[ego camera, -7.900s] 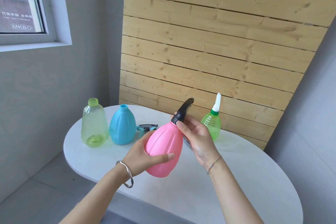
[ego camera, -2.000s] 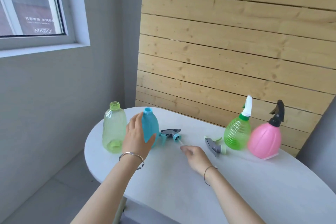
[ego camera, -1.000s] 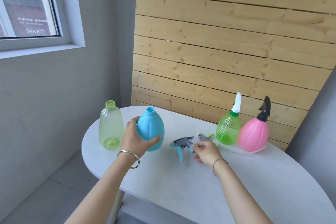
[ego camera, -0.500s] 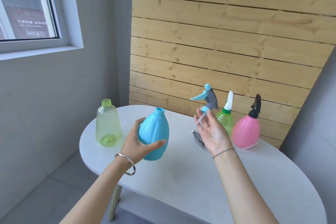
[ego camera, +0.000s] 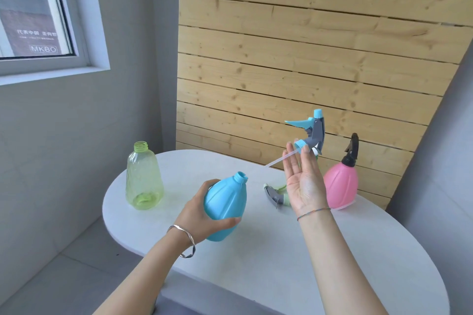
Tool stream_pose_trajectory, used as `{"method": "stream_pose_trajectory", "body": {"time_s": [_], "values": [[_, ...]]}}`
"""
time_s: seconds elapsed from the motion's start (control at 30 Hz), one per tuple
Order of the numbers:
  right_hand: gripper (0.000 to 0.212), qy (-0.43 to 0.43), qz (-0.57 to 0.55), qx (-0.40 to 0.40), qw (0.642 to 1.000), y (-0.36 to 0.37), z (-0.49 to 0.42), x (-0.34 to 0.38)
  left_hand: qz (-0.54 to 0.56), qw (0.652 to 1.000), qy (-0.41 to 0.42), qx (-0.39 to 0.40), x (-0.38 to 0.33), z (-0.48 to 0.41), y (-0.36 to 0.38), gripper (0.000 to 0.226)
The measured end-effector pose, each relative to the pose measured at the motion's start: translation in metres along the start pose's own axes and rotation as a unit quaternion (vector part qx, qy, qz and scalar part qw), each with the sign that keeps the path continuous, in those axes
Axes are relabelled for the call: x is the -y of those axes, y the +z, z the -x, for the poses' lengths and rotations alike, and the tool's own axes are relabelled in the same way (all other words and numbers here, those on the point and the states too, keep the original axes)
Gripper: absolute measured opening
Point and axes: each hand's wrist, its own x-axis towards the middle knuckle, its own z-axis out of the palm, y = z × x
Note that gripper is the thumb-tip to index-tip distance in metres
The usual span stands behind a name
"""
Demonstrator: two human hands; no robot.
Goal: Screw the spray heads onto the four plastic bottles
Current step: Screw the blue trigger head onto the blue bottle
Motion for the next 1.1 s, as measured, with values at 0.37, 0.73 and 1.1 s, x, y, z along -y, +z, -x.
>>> {"method": "stream_pose_trajectory", "body": {"time_s": [0.37,0.73,1.1], "values": [[0.03,0.062,0.31,0.165,0.934,0.001,0.016,-0.033,0.031,0.998,0.037,-0.027,-0.016,0.001,0.0,0.078],[0.022,0.01,0.372,0.164,0.913,0.007,0.019,-0.034,0.065,0.997,0.028,-0.001,-0.02,0.002,0.0,0.078],[0.036,0.079,0.307,0.13,0.94,0.014,0.032,-0.051,0.113,0.992,0.043,-0.019,-0.029,0.002,0.001,0.074]]}}
